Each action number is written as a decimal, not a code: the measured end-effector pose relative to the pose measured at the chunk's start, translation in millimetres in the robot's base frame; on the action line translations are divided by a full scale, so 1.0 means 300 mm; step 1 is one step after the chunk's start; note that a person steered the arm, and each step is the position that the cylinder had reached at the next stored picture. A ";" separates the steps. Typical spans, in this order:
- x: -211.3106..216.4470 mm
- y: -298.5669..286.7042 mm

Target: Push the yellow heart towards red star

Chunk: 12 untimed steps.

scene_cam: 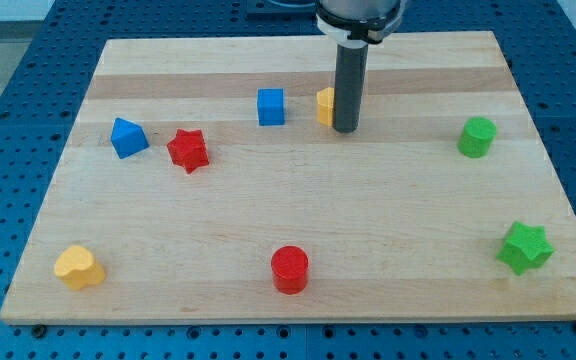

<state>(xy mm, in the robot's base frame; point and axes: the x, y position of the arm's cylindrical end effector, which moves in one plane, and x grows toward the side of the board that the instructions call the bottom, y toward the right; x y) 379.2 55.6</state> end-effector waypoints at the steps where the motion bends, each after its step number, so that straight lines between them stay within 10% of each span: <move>1: 0.058 0.007; 2: 0.271 0.012; 12: 0.397 -0.926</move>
<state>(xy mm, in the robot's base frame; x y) 498.4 -222.3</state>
